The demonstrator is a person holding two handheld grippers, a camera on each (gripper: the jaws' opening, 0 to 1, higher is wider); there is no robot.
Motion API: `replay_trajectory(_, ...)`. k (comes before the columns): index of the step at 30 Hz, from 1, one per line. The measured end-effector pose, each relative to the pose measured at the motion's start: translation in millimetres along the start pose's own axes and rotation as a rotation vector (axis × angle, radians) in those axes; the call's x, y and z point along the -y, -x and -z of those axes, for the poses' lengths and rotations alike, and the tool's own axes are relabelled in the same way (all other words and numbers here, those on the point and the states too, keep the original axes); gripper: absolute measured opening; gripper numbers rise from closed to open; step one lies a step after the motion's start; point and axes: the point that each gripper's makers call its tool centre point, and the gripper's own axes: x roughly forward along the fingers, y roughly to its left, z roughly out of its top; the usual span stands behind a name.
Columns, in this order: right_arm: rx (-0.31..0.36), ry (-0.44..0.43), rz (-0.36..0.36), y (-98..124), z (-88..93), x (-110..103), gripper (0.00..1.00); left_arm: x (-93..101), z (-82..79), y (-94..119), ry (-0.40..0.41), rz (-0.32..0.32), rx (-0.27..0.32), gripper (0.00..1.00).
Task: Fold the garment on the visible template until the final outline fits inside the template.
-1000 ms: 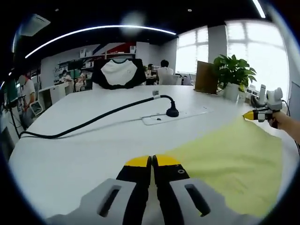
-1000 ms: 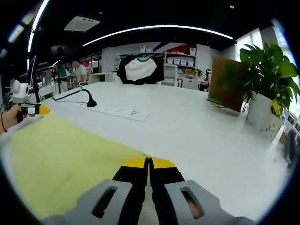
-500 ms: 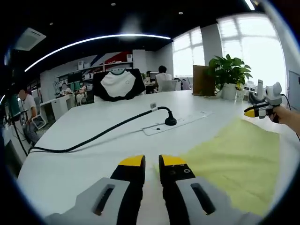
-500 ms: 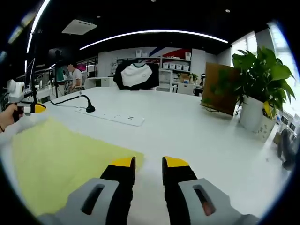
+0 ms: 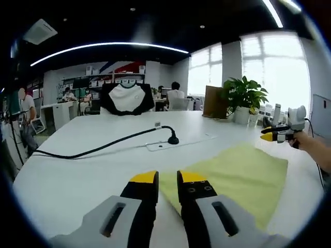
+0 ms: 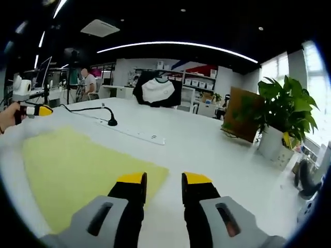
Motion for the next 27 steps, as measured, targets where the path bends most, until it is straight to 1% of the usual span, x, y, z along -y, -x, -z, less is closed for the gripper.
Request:
replay_trajectory(3,0.01,-0.015,-0.009,5.1,-1.0,-5.1,0.3,0.6,2.9,6.8,-0.006,-0.005,-0.001,0.14)
replay_trajectory(5,0.011,-0.015,-0.012,7.6,-1.2,-7.9,0.3,2.9,7.0,13.5,0.019,-0.002,-0.015,0.14)
replay_trajectory(6,0.013,-0.016,-0.012,8.7,-1.7,-9.0,0.3,3.5,7.1,16.3,0.023,-0.005,-0.011,0.14)
replay_trajectory(8,0.01,0.0,-0.016,11.8,-1.8,-12.9,0.3,6.7,9.1,21.9,0.001,-0.012,-0.015,0.14)
replay_trajectory(11,0.011,0.036,0.002,17.7,-1.3,-14.3,0.31,11.9,8.9,29.8,0.013,-0.003,-0.003,0.14)
replay_trajectory(14,0.002,0.041,0.003,22.8,2.6,-16.4,0.32,17.0,11.6,34.1,0.006,-0.003,-0.009,0.14)
replay_trajectory(21,0.009,-0.006,-0.006,40.1,9.2,-22.5,0.34,30.0,22.9,47.7,0.004,0.014,-0.031,0.14)
replay_trajectory(23,0.017,-0.021,-0.003,45.6,10.1,-22.9,0.34,33.6,28.3,52.9,0.002,0.015,-0.041,0.14)
replay_trajectory(27,0.027,-0.036,-0.007,56.2,11.2,-29.1,0.34,37.0,33.0,59.3,0.009,0.011,-0.046,0.14)
